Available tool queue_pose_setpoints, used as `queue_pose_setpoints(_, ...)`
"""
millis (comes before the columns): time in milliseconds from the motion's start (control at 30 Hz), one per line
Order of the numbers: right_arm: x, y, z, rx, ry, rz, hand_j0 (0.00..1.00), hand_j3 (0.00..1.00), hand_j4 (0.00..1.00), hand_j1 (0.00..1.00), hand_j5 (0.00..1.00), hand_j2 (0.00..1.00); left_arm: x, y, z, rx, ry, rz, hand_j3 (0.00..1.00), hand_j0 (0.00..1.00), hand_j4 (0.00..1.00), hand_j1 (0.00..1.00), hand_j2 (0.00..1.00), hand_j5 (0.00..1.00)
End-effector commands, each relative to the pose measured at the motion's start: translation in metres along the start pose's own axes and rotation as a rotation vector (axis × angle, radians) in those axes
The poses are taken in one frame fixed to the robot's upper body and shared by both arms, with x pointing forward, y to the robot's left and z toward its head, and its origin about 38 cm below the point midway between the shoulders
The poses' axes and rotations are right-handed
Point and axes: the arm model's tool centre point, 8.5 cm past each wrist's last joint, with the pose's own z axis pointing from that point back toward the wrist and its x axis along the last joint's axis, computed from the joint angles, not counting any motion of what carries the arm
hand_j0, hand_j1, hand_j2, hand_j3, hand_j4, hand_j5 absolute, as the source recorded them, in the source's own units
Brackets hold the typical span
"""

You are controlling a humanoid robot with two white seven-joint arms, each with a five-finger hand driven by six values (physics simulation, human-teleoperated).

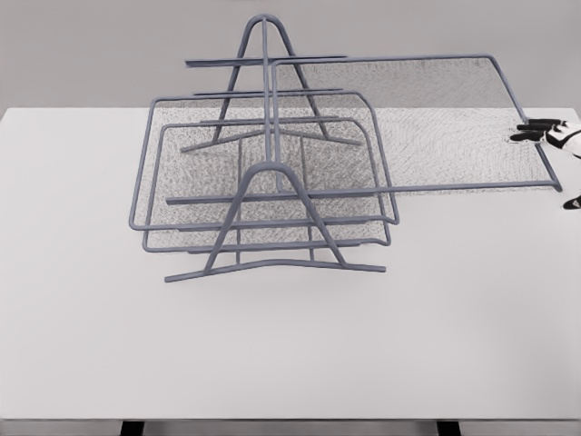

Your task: Pull out the upper folder box with right arm

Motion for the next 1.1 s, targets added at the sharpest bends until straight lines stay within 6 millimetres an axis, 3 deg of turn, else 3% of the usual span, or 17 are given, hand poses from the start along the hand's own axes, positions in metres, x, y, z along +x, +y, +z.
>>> queue_pose_setpoints(0,-0.036,-0.001,0.029,0.094,0.217,0.116,1.00,1.00,1.00,1.00,1.00,1.00,0.001,0.000,0.000,-0.001,-0.001,0.004,1.00,1.00,1.00,1.00,1.00,1.00)
queue_pose_setpoints(67,-0.050,-0.007,0.051,0.052,0.242,0.038,1.00,1.00,1.00,1.00,1.00,1.00,0.000,0.000,0.000,0.000,0.000,0.002,1.00,1.00,1.00,1.00,1.00,1.00)
queue_pose_setpoints(133,-0.051,-0.010,0.055,0.047,0.248,0.036,1.00,1.00,1.00,1.00,1.00,1.00,0.001,0.000,0.000,-0.001,-0.001,0.002,1.00,1.00,1.00,1.00,1.00,1.00)
queue_pose_setpoints(233,-0.048,-0.030,0.070,-0.001,0.234,0.018,1.00,1.00,1.00,1.00,1.00,1.00,0.001,0.000,0.000,-0.001,-0.001,0.002,1.00,1.00,1.00,1.00,1.00,1.00)
queue_pose_setpoints(267,-0.029,-0.044,0.063,-0.044,0.152,0.020,1.00,1.00,1.00,1.00,1.00,1.00,0.001,0.000,0.000,-0.001,-0.001,0.002,1.00,1.00,1.00,1.00,1.00,1.00)
queue_pose_setpoints(333,0.042,-0.102,0.059,-0.143,-0.081,0.103,1.00,1.00,1.00,1.00,1.00,1.00,0.001,0.000,0.000,-0.001,-0.001,0.002,1.00,1.00,1.00,1.00,1.00,1.00)
queue_pose_setpoints(367,0.071,-0.117,0.054,-0.180,-0.180,0.125,1.00,1.00,1.00,1.00,1.00,1.00,0.001,0.000,0.000,-0.001,-0.001,0.002,1.00,1.00,1.00,1.00,1.00,1.00)
queue_pose_setpoints(433,0.117,-0.133,0.026,-0.261,-0.316,0.152,1.00,1.00,1.00,1.00,1.00,1.00,0.001,0.000,0.000,0.000,-0.001,0.002,1.00,1.00,1.00,1.00,1.00,1.00)
queue_pose_setpoints(533,0.153,-0.120,-0.033,-0.175,-0.443,0.181,1.00,1.00,1.00,1.00,1.00,1.00,-0.001,0.001,0.000,0.002,0.003,0.001,1.00,1.00,1.00,1.00,1.00,1.00)
queue_pose_setpoints(600,0.163,-0.111,-0.041,-0.143,-0.479,0.189,1.00,1.00,1.00,1.00,1.00,1.00,0.000,0.000,0.000,0.000,0.000,0.002,1.00,1.00,1.00,1.00,1.00,1.00)
queue_pose_setpoints(667,0.178,-0.101,-0.062,-0.126,-0.549,0.173,1.00,1.00,1.00,1.00,1.00,1.00,0.000,0.000,0.000,0.000,0.000,0.002,1.00,1.00,1.00,1.00,1.00,1.00)
queue_pose_setpoints(767,0.186,-0.086,-0.075,-0.087,-0.589,0.162,1.00,1.00,1.00,1.00,1.00,1.00,0.001,-0.001,0.000,-0.002,-0.002,0.003,1.00,1.00,1.00,1.00,1.00,1.00)
queue_pose_setpoints(1067,0.181,-0.086,-0.064,-0.078,-0.589,0.195,1.00,1.00,1.00,1.00,1.00,1.00,-0.003,0.003,0.000,0.010,0.004,0.001,1.00,1.00,1.00,1.00,1.00,1.00)
